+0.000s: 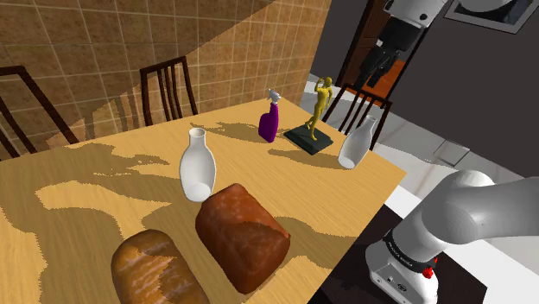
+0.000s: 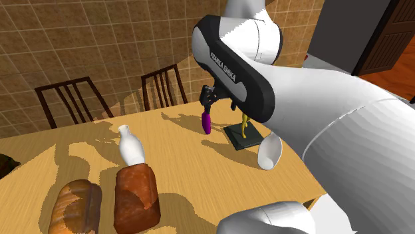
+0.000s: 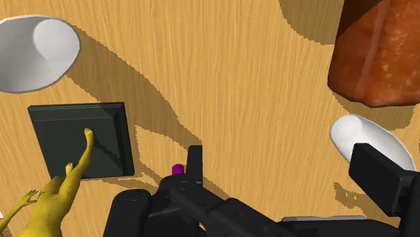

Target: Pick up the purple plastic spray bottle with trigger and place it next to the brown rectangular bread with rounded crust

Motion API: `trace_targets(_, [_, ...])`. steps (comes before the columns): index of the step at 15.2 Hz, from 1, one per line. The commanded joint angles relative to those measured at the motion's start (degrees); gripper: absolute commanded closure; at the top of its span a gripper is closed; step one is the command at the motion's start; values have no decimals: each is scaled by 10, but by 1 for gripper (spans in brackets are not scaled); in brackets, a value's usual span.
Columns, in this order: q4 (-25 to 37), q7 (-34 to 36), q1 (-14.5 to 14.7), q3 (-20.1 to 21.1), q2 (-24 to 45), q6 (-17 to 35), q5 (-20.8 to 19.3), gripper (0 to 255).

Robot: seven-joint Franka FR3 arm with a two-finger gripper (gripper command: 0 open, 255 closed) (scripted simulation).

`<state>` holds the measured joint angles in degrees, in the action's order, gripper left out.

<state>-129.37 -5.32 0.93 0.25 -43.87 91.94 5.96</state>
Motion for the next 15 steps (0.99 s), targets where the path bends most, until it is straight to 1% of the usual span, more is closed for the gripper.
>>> trace_targets(1, [0,0,0,0,0,0,0,0])
trace_targets(8, [27,-2,-5,8,130,103,-12,0])
trace_targets(15, [91,2,-11,14,273,181,-28,0])
